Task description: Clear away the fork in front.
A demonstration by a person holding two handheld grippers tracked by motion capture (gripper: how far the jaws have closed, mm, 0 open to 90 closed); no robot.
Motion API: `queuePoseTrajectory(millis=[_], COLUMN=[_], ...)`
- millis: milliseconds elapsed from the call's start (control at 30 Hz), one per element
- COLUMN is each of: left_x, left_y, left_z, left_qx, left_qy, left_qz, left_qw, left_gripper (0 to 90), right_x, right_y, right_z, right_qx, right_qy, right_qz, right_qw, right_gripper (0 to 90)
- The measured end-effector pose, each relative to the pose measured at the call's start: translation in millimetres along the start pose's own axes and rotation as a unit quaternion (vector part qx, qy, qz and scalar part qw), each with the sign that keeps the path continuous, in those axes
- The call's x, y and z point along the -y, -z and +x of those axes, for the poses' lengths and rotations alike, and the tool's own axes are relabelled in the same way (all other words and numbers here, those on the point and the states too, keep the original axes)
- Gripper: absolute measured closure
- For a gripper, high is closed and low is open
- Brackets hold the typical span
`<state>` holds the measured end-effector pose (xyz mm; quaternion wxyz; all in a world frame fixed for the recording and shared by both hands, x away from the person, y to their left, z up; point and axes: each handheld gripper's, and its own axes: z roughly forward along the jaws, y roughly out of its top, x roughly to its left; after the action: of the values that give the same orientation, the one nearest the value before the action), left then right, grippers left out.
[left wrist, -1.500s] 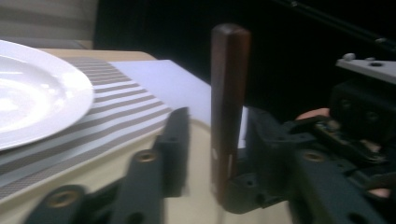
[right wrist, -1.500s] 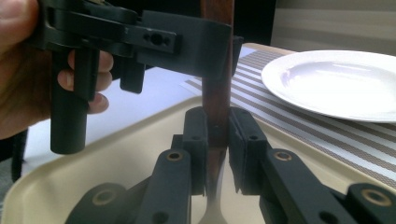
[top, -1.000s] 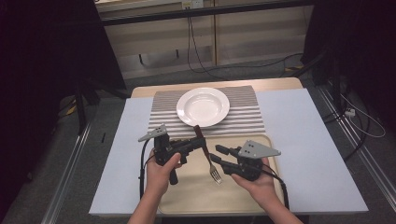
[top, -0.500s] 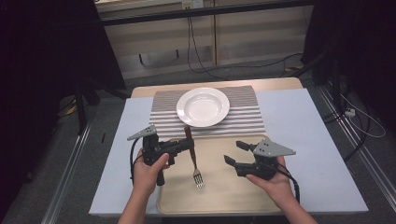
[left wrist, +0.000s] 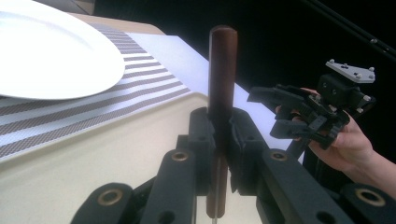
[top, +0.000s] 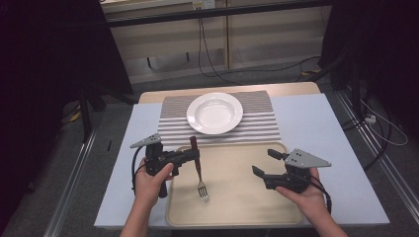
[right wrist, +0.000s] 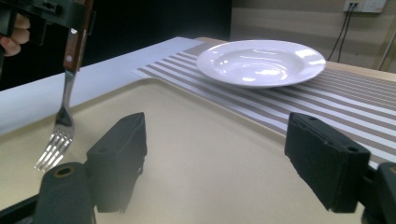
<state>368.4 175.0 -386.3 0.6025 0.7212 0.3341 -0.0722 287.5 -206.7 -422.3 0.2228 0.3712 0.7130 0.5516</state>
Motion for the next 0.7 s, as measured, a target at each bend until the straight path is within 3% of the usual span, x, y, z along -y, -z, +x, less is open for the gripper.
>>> queuePoseTrajectory(millis=[500, 700], left_x=[2.4, 3.7], left_y=[11.6, 8.9], left_z=[11.3, 16.1], left_qx=[-0.024, -0.03], left_qy=[-0.003, 0.0], left_qz=[0.026, 0.025], left_qw=[0.9994, 0.9992], left_gripper=[80.8, 80.7], right_x=[8.4, 10.6], right_y=[16.8, 21.0], right_z=[-15.7, -23.0], right_qx=[0.022, 0.031], right_qy=[-0.013, -0.021], right_qz=[-0.005, -0.009], right_qw=[0.9996, 0.9993], right_gripper=[17.8, 17.7])
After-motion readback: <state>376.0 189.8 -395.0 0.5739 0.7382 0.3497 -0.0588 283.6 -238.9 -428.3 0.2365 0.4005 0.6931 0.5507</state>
